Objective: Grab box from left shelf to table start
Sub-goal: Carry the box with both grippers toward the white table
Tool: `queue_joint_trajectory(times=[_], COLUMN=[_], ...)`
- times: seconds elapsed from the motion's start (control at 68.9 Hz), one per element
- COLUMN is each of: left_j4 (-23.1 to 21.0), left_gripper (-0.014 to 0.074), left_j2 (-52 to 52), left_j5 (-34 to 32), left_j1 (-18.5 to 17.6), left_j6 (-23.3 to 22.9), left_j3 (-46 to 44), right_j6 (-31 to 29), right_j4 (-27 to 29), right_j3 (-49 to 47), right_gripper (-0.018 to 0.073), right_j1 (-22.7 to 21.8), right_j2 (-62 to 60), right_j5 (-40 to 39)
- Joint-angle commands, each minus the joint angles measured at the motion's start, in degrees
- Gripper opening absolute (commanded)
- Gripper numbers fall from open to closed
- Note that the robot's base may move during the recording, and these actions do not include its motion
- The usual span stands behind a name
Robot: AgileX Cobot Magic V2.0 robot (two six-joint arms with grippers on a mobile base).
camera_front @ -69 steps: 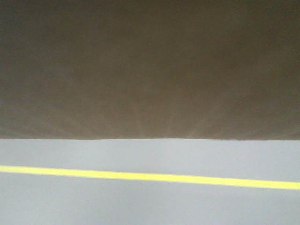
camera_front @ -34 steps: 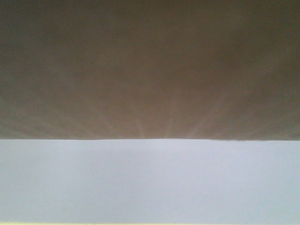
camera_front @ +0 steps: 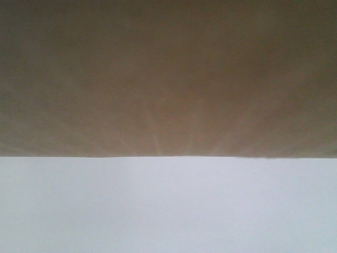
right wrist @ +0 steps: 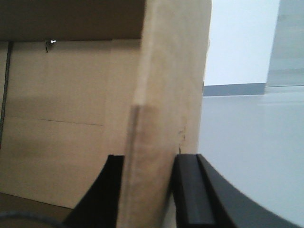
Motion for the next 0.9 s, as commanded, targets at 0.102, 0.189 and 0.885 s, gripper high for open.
queue_joint_trajectory(times=[0.102,0.189,0.885], left_j4=[-6.1,-6.1,-6.1], left_gripper=[-0.0092,-0.0092,-0.0092], left_j2=[0.9,0.9,0.9], left_j5=[-6.0,-6.0,-6.0], left_j1=[-0.3,-0.3,-0.4], left_j6=[-1.2,-1.2,-1.2], left_j3=[-2.3,-2.3,-2.3], right_j6=[-0.5,-0.5,-0.5], right_j4=[-0.5,-0.5,-0.5], right_j3=[-1.6,-1.6,-1.6], right_gripper=[0.0049,0.0049,0.0049], right_j1=[-0.1,-0.1,-0.3], right_j2=[1.0,1.0,1.0], right_j5=[-6.4,-6.4,-6.1])
